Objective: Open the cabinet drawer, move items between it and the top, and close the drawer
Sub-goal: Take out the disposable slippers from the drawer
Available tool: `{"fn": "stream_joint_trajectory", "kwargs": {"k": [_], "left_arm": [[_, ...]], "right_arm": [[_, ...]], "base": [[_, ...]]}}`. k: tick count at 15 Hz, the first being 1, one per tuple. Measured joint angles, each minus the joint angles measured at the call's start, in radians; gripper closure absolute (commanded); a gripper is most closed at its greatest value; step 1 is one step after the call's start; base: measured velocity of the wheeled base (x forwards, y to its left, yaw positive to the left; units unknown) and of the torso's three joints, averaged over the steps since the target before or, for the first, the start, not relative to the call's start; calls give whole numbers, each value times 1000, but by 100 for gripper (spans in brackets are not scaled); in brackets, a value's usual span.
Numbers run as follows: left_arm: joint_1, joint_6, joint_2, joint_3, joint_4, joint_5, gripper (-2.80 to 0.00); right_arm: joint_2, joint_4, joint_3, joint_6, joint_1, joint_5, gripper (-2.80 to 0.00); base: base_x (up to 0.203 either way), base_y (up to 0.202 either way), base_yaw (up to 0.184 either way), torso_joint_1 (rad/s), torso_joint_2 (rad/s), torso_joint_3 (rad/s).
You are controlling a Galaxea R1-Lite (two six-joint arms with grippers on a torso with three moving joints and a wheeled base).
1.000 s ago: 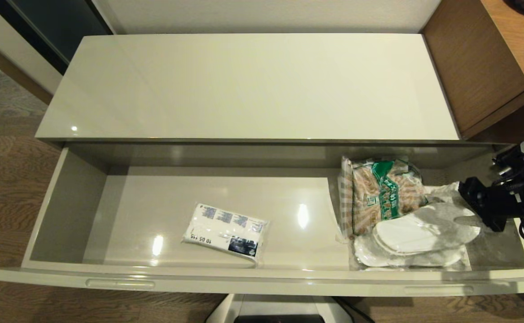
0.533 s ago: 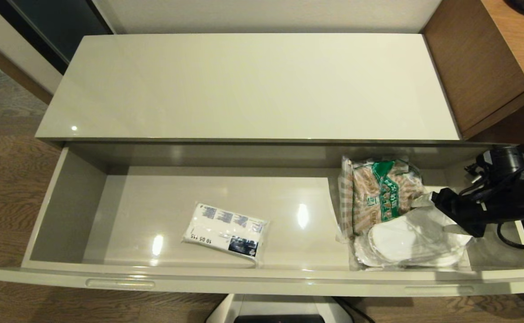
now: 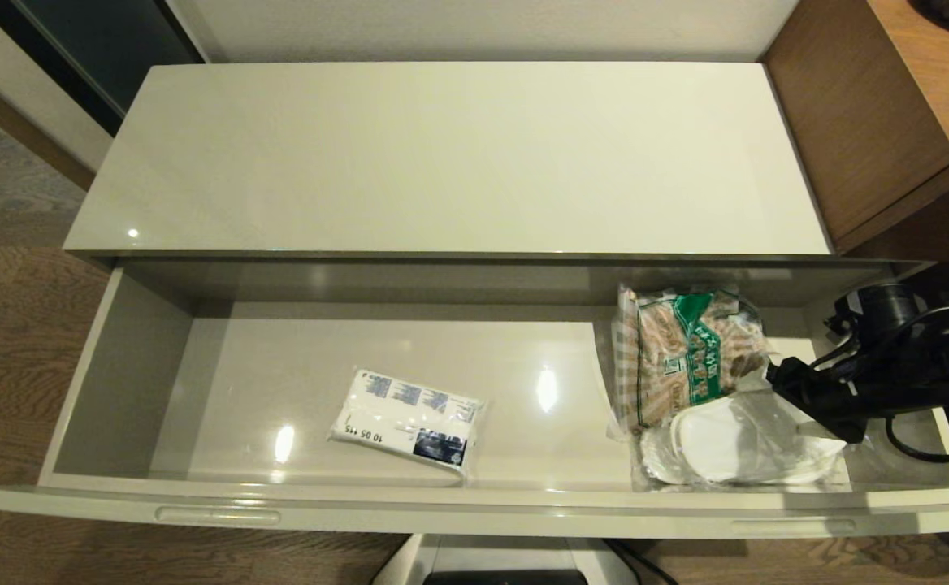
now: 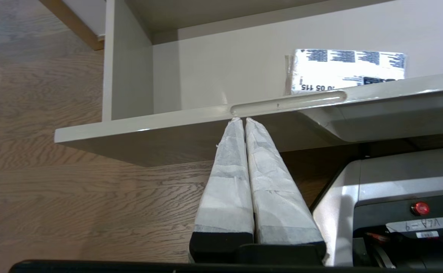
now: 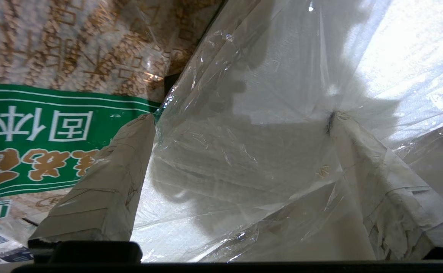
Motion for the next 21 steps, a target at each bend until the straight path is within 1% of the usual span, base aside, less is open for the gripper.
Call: {"fn": "stream_joint_trajectory", "kwargs": {"k": [12, 14, 21], "left_arm": [[0, 0, 0, 0, 0, 0, 0], [0, 0, 0, 0, 0, 0, 0], [0, 0, 0, 0, 0, 0, 0]], "right_arm": [[25, 3, -11, 11, 4, -3, -280], [34, 3, -25, 25, -6, -32, -280], [55, 0, -53, 28, -35, -35, -280]], "base": [[0, 0, 0, 0, 0, 0], [0, 0, 0, 0, 0, 0], [0, 0, 0, 0, 0, 0]]}}
